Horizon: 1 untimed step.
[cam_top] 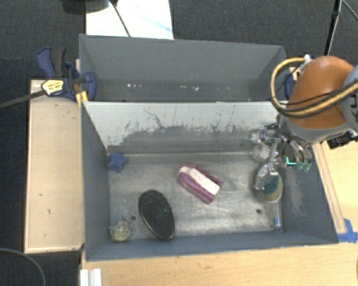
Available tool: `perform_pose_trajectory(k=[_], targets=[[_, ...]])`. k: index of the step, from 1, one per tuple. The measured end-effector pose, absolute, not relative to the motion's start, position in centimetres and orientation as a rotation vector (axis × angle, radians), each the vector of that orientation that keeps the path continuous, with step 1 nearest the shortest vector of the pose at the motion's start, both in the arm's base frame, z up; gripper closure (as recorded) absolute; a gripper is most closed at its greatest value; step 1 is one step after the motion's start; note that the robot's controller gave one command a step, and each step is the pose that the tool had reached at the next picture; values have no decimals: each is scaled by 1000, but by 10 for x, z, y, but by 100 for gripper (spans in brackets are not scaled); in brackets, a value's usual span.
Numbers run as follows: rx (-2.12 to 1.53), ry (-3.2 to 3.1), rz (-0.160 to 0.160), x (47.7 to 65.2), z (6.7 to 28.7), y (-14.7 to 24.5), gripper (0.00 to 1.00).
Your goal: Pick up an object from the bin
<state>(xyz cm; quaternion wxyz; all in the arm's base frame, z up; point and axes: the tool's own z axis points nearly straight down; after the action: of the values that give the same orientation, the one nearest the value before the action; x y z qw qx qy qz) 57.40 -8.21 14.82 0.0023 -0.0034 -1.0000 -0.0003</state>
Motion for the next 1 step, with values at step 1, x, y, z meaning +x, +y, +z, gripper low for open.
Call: perform_pose_trajectory(k=[1], targets=[[36, -3141, -8, 576, 144, 15, 0]])
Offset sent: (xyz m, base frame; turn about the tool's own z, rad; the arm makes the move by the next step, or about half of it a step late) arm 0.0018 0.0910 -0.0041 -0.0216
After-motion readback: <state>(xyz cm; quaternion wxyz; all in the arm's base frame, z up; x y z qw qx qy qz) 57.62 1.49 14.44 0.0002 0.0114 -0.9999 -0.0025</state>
